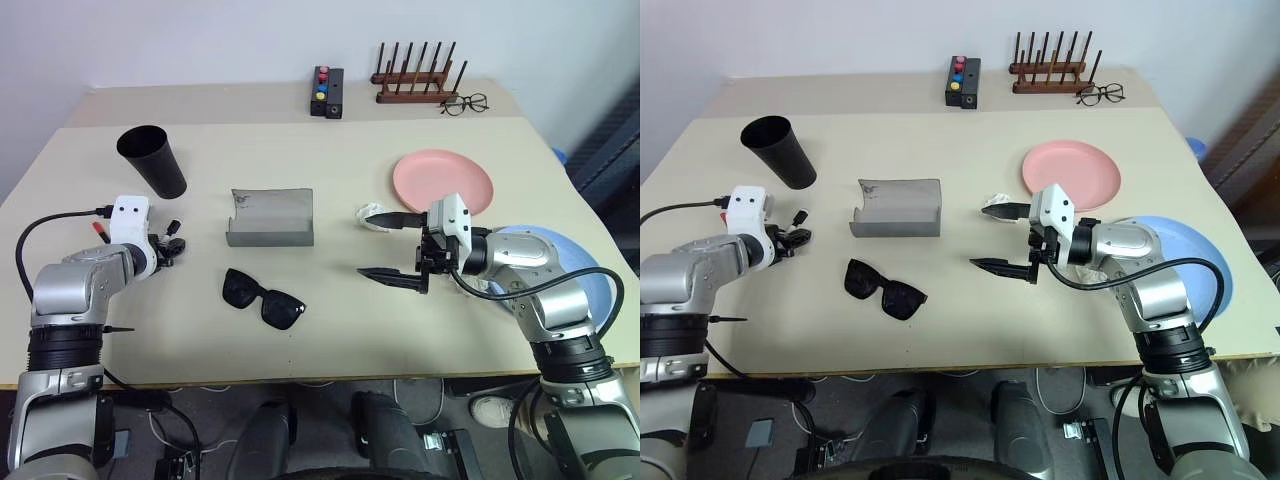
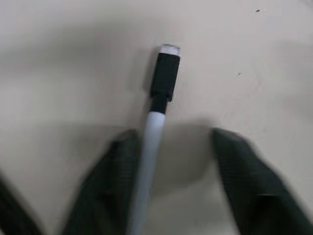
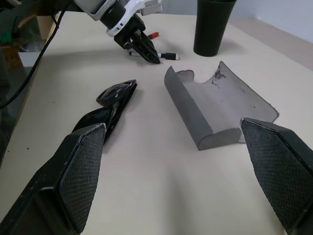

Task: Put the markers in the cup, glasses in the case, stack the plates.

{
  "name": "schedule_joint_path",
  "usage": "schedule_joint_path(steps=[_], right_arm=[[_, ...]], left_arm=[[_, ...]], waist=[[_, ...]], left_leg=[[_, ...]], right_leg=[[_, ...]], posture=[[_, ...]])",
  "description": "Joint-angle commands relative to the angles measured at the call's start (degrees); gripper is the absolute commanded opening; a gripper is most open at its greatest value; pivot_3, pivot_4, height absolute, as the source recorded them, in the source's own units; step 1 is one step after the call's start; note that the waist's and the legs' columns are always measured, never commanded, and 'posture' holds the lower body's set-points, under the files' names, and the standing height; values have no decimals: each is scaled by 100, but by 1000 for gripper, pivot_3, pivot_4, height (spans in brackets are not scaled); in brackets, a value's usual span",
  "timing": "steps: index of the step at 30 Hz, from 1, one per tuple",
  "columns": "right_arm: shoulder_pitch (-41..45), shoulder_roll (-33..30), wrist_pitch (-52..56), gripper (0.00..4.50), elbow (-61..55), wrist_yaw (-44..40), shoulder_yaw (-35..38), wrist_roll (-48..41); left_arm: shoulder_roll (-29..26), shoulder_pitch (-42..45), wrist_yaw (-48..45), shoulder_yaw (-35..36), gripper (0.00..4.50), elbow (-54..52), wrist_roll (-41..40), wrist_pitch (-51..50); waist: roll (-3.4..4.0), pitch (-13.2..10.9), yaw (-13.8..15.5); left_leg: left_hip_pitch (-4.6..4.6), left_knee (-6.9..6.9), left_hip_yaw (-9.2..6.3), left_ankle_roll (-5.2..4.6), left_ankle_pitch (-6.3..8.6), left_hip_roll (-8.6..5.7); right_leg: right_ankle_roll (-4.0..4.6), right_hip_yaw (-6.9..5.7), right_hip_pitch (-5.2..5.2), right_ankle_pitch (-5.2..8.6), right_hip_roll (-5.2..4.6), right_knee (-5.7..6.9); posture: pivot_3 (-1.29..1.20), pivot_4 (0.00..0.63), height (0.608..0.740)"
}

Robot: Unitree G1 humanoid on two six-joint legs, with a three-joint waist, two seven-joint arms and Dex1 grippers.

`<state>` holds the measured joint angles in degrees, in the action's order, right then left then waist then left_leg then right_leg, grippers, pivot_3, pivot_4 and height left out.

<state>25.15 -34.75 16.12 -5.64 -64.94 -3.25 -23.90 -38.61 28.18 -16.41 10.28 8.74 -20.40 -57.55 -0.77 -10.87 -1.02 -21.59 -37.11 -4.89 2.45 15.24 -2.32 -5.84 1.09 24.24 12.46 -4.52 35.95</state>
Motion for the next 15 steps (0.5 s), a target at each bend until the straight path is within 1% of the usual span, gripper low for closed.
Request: schedule_joint_path(steps=[1, 5, 8, 12, 15], right_arm=[[87, -34, 60, 4500, -281, 46, 145, -157], [27, -53, 10, 4500, -217, -13, 177, -160], [18, -30, -64, 4500, -117, -47, 170, -124], [121, 66, -124, 4500, 3, -8, 82, -50], [187, 138, -160, 4500, 63, 7, 30, -28]], left_arm=[[-26, 1, 32, 98, 83, 162, 136, -175], [10, -59, 73, 242, 34, -3, 87, -340], [82, -165, 102, 510, 34, -363, -57, -597], [180, -367, 203, 793, 34, -762, -120, -910], [235, -449, 266, 859, 34, -859, -93, -968]], waist=[[0, 0, -9], [0, 0, -13], [0, 0, -18], [0, 0, -10], [-1, 0, -8]], left_leg=[[2, 0, 0, 0, 0, 0], [5, 0, 3, 0, 0, 1], [5, 1, 4, 0, 0, 1], [5, 0, 4, 0, 0, 3], [5, 0, 3, 0, 0, 3]], right_leg=[[0, 0, 0, 0, 1, 2], [-1, 3, 0, 1, 1, 6], [-1, 5, 0, 1, 1, 6], [-2, 5, 0, 2, 0, 5], [-2, 6, 0, 2, 0, 7]], posture=[[0, 150, 740], [0, 150, 740], [0, 150, 740], [0, 150, 740], [0, 150, 740]])
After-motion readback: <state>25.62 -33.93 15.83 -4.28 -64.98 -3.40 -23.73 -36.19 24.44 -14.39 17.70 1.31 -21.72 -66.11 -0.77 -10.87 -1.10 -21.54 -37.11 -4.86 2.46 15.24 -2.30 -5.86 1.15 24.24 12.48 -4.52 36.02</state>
